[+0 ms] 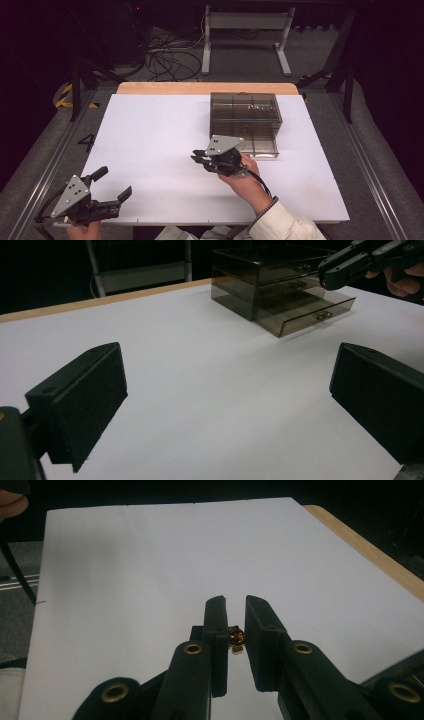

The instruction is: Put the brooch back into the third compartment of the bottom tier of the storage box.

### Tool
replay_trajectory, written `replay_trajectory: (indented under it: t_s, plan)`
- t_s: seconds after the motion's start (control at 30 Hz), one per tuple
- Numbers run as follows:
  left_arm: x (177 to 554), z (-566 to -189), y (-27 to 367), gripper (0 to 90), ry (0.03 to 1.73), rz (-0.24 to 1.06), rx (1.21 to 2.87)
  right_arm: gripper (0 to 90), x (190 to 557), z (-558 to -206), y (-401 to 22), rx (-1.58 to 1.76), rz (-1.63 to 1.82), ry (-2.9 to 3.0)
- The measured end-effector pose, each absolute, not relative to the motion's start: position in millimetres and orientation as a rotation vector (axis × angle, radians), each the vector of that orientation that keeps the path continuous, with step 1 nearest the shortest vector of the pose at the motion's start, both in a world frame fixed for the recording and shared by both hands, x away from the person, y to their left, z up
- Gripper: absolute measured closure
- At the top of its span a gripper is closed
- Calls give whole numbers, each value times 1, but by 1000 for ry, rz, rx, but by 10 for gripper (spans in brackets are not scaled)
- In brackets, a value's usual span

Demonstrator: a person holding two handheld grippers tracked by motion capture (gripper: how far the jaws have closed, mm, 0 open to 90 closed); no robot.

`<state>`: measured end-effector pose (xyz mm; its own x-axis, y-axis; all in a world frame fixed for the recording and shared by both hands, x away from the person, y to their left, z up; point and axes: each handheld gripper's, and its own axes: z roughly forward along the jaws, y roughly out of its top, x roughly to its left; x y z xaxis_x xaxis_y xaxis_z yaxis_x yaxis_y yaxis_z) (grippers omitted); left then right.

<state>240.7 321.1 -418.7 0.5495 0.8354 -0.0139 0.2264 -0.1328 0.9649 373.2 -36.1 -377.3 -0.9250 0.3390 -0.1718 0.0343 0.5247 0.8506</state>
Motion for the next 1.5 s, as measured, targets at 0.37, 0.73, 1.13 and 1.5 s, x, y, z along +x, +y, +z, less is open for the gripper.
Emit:
replay_trajectory:
  t_s: [0.37, 0.73, 1.13, 1.5]
  plan:
    - [247, -419, 318, 25, 893, 662, 1674, 804, 381, -372, -65, 421, 1299, 2422]
    - [248, -418, 317, 25, 891, 662, 1678, 804, 390, -370, -95, 534, 1255, 2384]
    - [248, -419, 317, 25, 897, 658, 1673, 804, 400, -372, -121, 637, 1192, 2360]
    - [248, -419, 318, 25, 900, 657, 1675, 804, 408, -376, -143, 733, 1126, 2348]
